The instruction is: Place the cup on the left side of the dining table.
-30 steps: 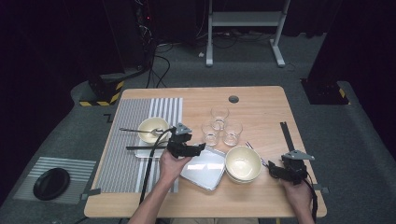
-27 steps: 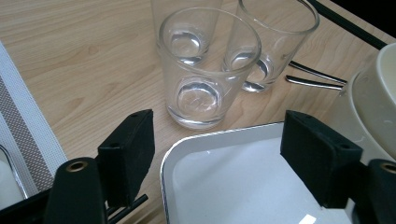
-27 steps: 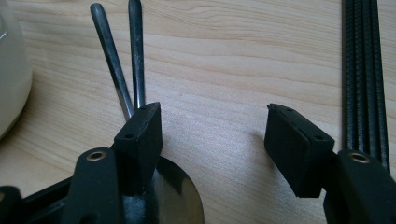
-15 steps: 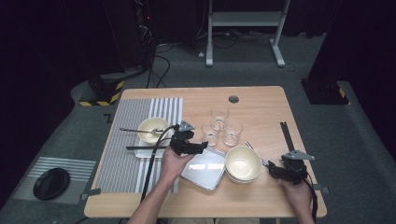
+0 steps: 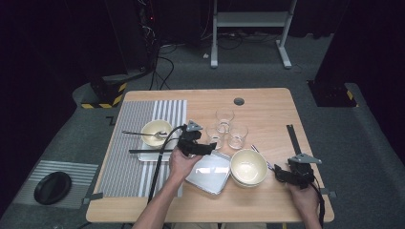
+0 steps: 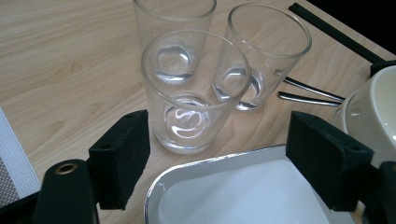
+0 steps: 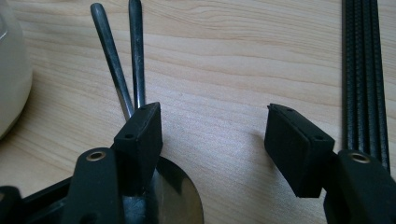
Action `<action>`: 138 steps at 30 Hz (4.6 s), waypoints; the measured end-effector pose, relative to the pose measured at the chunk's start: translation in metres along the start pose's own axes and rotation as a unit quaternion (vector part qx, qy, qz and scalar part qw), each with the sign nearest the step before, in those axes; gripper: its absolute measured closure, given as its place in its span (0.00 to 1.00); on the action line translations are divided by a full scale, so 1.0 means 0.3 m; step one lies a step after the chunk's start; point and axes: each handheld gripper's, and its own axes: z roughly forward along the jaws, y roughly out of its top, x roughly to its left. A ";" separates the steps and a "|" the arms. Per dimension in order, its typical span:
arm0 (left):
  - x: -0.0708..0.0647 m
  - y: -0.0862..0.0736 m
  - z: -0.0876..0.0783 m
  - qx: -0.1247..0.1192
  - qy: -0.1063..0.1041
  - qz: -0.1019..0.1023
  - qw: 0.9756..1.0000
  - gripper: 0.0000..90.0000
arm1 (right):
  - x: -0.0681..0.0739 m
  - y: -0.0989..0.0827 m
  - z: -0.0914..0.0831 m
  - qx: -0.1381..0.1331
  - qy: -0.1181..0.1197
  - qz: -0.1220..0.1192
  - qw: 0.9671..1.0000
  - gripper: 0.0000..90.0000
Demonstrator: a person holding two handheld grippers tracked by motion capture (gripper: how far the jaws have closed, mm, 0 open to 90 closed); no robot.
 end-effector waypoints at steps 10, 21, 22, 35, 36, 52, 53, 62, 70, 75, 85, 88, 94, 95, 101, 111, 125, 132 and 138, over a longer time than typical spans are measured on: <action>0.008 0.009 0.022 0.005 -0.004 0.009 1.000 0.24 | 0.000 0.000 0.000 0.000 0.000 0.000 1.000 0.41; -0.002 0.026 0.040 0.009 0.000 0.009 1.000 0.23 | 0.000 0.000 0.000 0.000 0.000 0.000 1.000 0.41; -0.002 0.030 0.040 0.008 0.000 0.011 1.000 0.23 | 0.001 0.000 0.000 0.000 0.000 0.001 1.000 0.41; 0.018 0.039 0.074 0.011 0.002 0.016 1.000 0.22 | 0.000 0.000 0.000 0.000 0.000 0.000 1.000 0.41; 0.019 0.039 0.077 0.011 0.001 0.013 1.000 0.22 | 0.000 0.000 0.000 0.000 0.000 0.000 1.000 0.41; 0.020 0.070 0.117 0.003 0.006 0.004 1.000 0.19 | 0.000 0.000 0.000 0.000 0.000 0.000 1.000 0.41; 0.023 0.071 0.118 0.002 0.006 0.011 1.000 0.19 | 0.002 0.000 0.000 0.000 0.000 0.003 1.000 0.41; 0.034 0.070 0.135 0.004 0.014 0.007 1.000 0.17 | 0.003 0.000 0.000 0.001 0.000 0.004 1.000 0.41; 0.023 0.074 0.160 0.000 0.021 0.006 1.000 0.17 | 0.003 0.000 0.001 0.000 0.000 0.004 1.000 0.41; 0.021 0.070 0.186 0.004 0.021 0.011 1.000 0.17 | 0.003 0.000 0.000 0.001 0.000 0.004 1.000 0.41; 0.016 0.068 0.207 -0.005 0.031 0.000 1.000 0.17 | 0.003 0.000 0.000 0.001 0.000 0.004 1.000 0.41; 0.019 0.066 0.218 -0.003 0.029 0.009 1.000 0.17 | 0.003 0.000 0.000 0.001 0.000 0.004 1.000 0.41; 0.010 0.066 0.228 -0.006 0.040 0.013 0.999 0.18 | 0.003 0.000 0.001 0.000 0.000 0.004 1.000 0.41; 0.008 0.066 0.232 -0.005 0.043 0.015 0.999 0.18 | 0.003 0.000 0.001 0.001 0.000 0.004 1.000 0.41; 0.005 0.065 0.238 0.000 0.050 0.020 0.999 0.19 | 0.003 0.000 0.001 0.001 0.000 0.004 1.000 0.41; -0.001 0.061 0.244 -0.006 0.050 0.007 0.999 0.20 | 0.003 0.000 0.001 0.001 0.000 0.004 1.000 0.41; -0.003 0.056 0.246 -0.015 0.059 0.014 0.998 0.20 | 0.003 0.000 0.001 0.001 0.000 0.004 1.000 0.41; -0.001 0.053 0.247 -0.020 0.058 0.016 0.998 0.20 | 0.003 0.000 0.001 0.001 0.000 0.005 1.000 0.41; 0.003 0.050 0.252 -0.027 0.054 0.018 0.998 0.19 | 0.002 0.000 0.001 0.000 0.000 0.003 1.000 0.41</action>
